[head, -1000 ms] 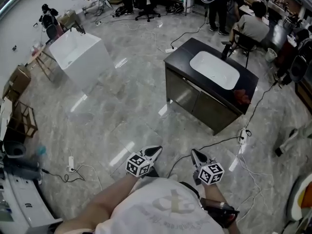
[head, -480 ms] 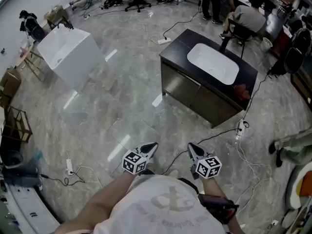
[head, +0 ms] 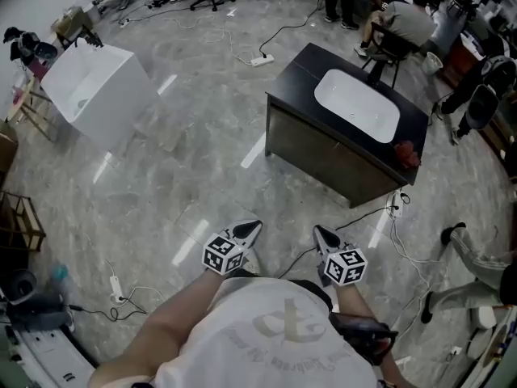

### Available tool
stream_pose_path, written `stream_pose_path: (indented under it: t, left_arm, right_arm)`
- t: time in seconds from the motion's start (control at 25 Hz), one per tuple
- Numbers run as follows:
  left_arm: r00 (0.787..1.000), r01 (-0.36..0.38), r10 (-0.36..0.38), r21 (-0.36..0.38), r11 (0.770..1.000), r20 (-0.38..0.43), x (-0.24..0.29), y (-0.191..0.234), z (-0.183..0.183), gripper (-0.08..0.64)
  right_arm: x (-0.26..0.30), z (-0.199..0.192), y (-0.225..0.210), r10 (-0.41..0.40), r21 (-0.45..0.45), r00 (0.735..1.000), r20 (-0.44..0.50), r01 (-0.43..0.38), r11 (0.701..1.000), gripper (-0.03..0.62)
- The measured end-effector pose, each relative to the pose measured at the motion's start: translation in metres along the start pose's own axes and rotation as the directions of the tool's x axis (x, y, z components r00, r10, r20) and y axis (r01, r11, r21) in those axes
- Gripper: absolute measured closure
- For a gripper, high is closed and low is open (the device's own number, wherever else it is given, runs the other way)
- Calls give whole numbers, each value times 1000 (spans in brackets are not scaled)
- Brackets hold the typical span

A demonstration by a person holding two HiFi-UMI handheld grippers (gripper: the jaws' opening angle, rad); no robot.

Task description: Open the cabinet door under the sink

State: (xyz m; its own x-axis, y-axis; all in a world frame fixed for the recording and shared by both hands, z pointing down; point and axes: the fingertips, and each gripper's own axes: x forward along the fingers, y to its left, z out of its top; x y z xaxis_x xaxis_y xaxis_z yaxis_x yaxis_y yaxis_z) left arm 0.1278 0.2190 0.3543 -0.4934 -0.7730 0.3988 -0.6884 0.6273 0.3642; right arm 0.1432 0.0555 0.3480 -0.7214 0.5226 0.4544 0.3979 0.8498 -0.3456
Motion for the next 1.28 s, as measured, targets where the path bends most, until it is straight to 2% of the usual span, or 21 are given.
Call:
stream_pose_path:
  t: [0.16, 0.44, 0.72, 0.96, 1.28]
  left_arm:
    - [1000, 17, -17, 13, 1000, 6, -2, 32, 17, 550]
    - [1000, -5, 5, -10, 1000, 21, -12, 80, 27, 550]
    - [999, -28, 29, -31, 999, 35, -5, 107, 38, 550]
    - [998, -55, 55, -32, 998, 6, 6, 130, 51, 551]
    - [996, -79, 77, -29, 996, -38, 54, 164, 77, 550]
  right_arm:
    - [23, 16, 3, -43, -8, 999, 8, 43, 999, 578]
    - [55, 32, 8, -91, -22, 996, 2, 91, 996, 578]
    - [88, 46, 0, -85, -50, 996, -31, 83, 995, 578]
    - [127, 62, -16, -58, -50, 997, -48, 56, 997, 578]
    - [179, 86, -65, -20, -27, 998, -67, 18, 999, 578]
